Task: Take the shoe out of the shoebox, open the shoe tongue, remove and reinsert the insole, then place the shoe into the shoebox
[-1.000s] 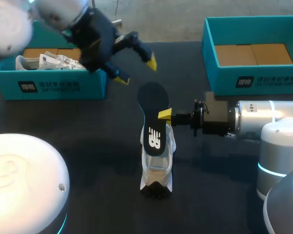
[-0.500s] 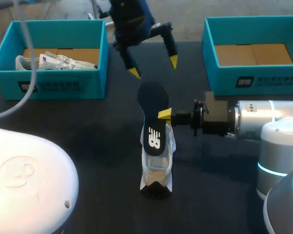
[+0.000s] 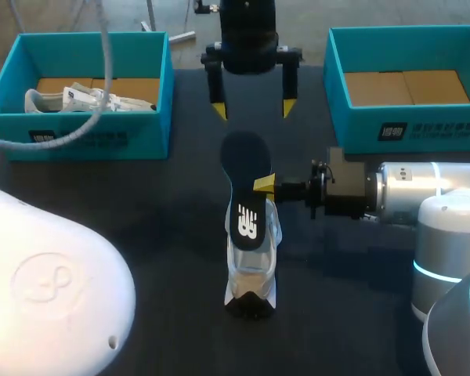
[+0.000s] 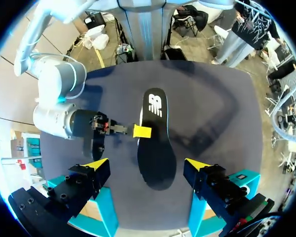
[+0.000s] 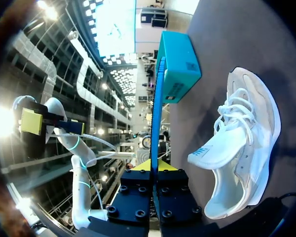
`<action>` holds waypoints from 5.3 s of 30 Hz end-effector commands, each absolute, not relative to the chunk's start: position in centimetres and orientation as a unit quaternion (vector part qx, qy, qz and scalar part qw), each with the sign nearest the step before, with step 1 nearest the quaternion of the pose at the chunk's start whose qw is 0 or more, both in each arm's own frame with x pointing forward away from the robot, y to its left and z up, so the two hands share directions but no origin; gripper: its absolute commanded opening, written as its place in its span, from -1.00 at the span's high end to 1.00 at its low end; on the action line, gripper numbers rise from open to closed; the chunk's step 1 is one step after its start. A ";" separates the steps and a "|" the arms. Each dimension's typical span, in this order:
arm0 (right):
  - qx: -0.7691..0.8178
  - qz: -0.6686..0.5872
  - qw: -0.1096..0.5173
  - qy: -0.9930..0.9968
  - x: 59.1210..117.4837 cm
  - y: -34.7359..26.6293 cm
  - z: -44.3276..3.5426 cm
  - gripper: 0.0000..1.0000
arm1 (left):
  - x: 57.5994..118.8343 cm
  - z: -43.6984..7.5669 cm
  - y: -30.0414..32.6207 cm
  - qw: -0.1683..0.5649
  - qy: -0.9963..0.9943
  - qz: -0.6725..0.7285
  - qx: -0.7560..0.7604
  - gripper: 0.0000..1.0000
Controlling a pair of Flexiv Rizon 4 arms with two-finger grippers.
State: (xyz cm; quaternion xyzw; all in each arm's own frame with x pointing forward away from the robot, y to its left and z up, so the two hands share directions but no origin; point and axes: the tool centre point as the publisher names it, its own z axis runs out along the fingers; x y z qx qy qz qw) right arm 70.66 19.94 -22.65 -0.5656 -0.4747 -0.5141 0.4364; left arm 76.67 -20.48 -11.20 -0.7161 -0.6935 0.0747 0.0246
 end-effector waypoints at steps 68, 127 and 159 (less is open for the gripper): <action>-0.568 -0.513 0.435 -0.475 70.6 20.1 -22.6 1.00 | 76.4 -19.4 -11.8 -0.547 -0.443 0.589 -0.396 -1.00; -0.568 -0.513 0.435 -0.475 70.6 20.1 -22.6 1.00 | 76.1 -21.3 -14.4 -0.481 -0.562 0.511 -0.438 -1.00; -0.568 -0.513 0.435 -0.475 70.6 20.1 -22.6 1.00 | 76.9 -22.6 -17.3 -0.506 -0.574 0.461 -0.450 0.18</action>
